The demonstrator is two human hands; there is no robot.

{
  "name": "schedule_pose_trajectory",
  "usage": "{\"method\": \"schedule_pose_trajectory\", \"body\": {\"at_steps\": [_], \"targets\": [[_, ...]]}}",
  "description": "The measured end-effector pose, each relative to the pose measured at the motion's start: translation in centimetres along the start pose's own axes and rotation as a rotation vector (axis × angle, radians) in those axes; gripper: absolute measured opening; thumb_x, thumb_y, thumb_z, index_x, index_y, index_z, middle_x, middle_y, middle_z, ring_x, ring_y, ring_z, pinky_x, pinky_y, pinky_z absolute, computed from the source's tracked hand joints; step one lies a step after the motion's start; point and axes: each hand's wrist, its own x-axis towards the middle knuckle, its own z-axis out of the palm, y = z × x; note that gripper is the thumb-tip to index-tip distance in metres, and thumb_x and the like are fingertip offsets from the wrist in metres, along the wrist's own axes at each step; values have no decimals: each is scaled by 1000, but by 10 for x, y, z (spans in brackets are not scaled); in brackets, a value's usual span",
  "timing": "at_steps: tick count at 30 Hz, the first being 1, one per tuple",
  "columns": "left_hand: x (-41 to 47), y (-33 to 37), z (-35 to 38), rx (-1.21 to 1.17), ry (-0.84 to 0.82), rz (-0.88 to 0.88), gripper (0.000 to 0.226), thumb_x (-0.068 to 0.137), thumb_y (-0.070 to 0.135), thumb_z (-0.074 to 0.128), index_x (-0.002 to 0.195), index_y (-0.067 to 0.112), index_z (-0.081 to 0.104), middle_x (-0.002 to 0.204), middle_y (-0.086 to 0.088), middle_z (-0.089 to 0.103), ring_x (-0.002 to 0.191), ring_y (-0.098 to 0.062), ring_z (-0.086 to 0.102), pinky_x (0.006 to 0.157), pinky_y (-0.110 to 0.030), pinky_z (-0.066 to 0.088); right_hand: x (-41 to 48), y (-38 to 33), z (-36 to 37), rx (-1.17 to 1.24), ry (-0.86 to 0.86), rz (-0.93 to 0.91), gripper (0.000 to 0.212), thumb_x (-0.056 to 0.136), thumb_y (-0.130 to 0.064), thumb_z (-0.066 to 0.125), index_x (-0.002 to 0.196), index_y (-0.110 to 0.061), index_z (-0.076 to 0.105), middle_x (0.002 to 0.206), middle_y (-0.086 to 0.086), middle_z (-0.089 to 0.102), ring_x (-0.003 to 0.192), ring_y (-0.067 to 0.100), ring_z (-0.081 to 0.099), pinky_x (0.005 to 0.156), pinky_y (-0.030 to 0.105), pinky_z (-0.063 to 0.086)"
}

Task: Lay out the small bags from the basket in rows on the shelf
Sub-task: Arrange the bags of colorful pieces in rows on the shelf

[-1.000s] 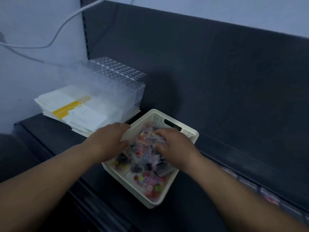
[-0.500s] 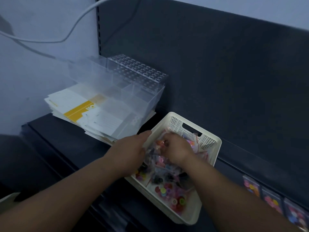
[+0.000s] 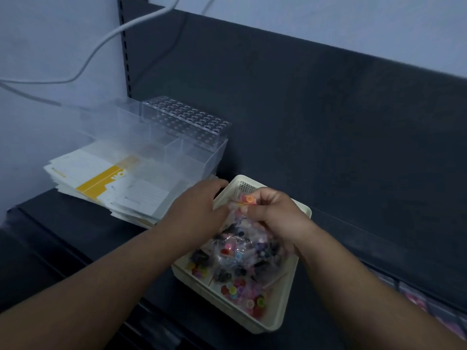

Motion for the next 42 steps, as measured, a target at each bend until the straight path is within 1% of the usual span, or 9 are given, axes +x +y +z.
{"method": "schedule_pose_trajectory", "body": {"at_steps": [4,10,16,23,27,30,33,38,42], "targets": [[8,9,2,-266,-131,-152,40,88,33,60,127,25,54,118,9,61,103,-9,60,93,-37,50,-11,-6,-6,92,-42,64,18,84,-8,66,73,-20,58,74,-9,65,63,3,59,63,22,47],[7,28,8,-565,-290,-283,17,92,30,56,103,21,65,92,-2,68,80,-15,65,70,-31,50,-24,-14,-11,261,-44,103,15,88,-3,57,85,-16,63,84,1,66,74,14,58,67,26,51],[11,36,13,-639,-267,-323,5,90,16,60,91,15,65,81,-6,66,69,-18,62,59,-23,50,-35,-16,-13,260,-5,100,11,89,-7,58,88,-17,62,78,0,66,69,13,61,60,20,50],[11,37,15,-545,-280,-334,14,93,22,57,84,12,62,70,-7,64,48,-11,58,54,-24,46,-39,-15,-13,148,88,97,7,92,-15,57,86,-18,58,59,-5,63,53,8,60,48,17,46],[7,33,14,-618,-420,-340,4,86,22,66,88,19,64,72,2,68,58,-12,63,54,-23,49,-40,-10,-12,166,132,132,8,91,-13,60,83,-17,58,61,-2,61,49,6,58,45,17,45],[7,28,14,-472,-455,-305,13,82,1,65,86,14,62,71,-3,64,59,-12,60,54,-22,47,-43,-8,-14,208,164,134,12,91,-9,58,81,-15,58,67,0,62,50,7,59,44,18,45],[9,21,13,-242,-452,-297,14,79,-1,63,82,13,64,79,-4,63,72,-17,60,68,-30,50,-46,-8,-19,241,237,137,13,92,-5,55,81,-13,54,69,6,60,50,9,59,38,17,43],[19,8,22,-102,-362,-340,40,88,3,53,126,16,56,129,-6,53,106,-22,57,74,-26,48,-49,-2,-24,162,289,122,17,91,-3,55,78,-14,55,72,7,58,54,11,57,39,17,43],[29,-5,37,-35,-370,-330,46,88,3,50,131,19,52,135,-6,51,114,-21,54,89,-28,46,-51,2,-25,97,347,66,22,91,-1,55,74,-15,56,69,4,59,49,9,54,42,17,44]]}}
